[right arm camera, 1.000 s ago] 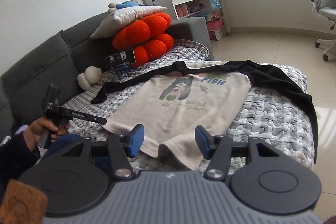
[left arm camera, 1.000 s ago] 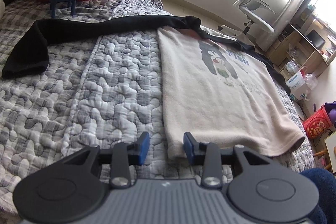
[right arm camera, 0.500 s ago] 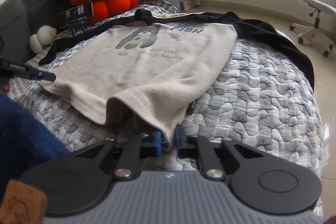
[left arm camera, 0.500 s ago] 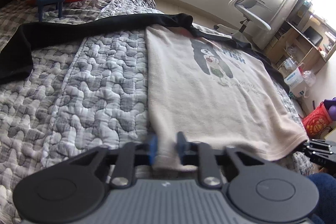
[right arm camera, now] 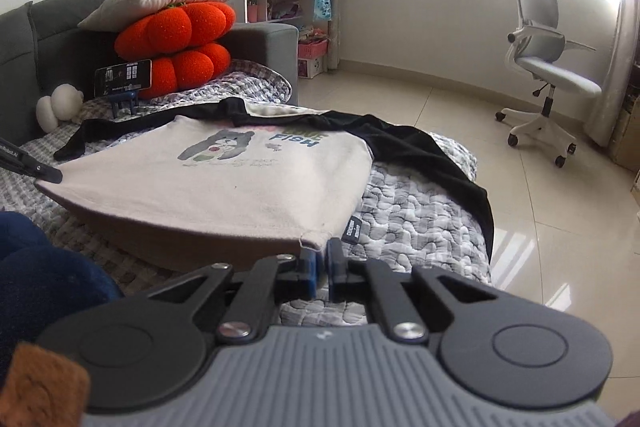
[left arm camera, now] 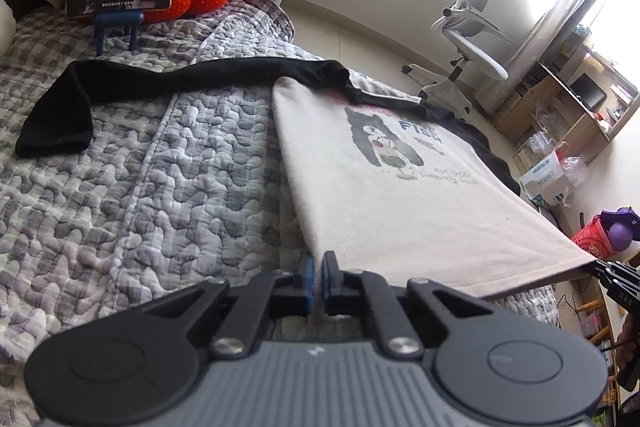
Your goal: Fold clothes
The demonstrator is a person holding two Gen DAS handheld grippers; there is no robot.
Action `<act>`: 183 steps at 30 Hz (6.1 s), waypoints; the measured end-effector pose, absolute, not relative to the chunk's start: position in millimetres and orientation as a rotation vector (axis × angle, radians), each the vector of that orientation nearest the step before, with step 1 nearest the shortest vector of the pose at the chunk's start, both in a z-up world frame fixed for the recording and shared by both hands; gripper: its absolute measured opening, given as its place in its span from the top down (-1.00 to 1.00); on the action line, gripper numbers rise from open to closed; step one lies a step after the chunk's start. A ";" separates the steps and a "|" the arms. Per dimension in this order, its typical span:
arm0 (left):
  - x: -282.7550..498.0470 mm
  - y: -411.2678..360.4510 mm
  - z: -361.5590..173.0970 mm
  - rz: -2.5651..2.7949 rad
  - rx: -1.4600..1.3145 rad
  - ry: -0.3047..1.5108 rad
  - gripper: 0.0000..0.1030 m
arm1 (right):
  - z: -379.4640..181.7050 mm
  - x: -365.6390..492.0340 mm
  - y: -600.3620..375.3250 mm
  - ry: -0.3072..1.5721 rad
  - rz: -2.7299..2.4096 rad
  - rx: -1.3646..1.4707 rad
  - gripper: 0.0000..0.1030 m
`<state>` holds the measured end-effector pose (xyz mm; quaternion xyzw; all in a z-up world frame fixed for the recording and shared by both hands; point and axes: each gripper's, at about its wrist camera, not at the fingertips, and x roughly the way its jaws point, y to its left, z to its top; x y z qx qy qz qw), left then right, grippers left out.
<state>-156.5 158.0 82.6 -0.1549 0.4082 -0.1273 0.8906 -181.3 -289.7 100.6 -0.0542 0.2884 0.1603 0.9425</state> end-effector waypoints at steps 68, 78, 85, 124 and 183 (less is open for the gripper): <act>195.7 93.7 51.3 -0.224 -0.057 0.795 0.07 | 37.5 200.9 -195.6 0.712 0.334 -0.142 0.49; 135.9 148.8 58.1 -0.144 -0.068 0.720 0.03 | 58.3 176.5 -223.2 0.594 0.332 -0.043 0.48; 77.8 184.0 54.6 -0.075 -0.011 0.682 -0.09 | 67.2 145.8 -228.0 0.641 0.438 0.000 0.38; -70.7 277.3 21.7 0.021 0.195 0.636 -0.27 | 76.1 80.0 -15.0 0.684 0.777 -0.304 0.37; -28.3 457.1 18.0 0.384 -0.584 0.665 0.26 | 42.9 91.1 64.3 0.656 0.900 -0.372 0.41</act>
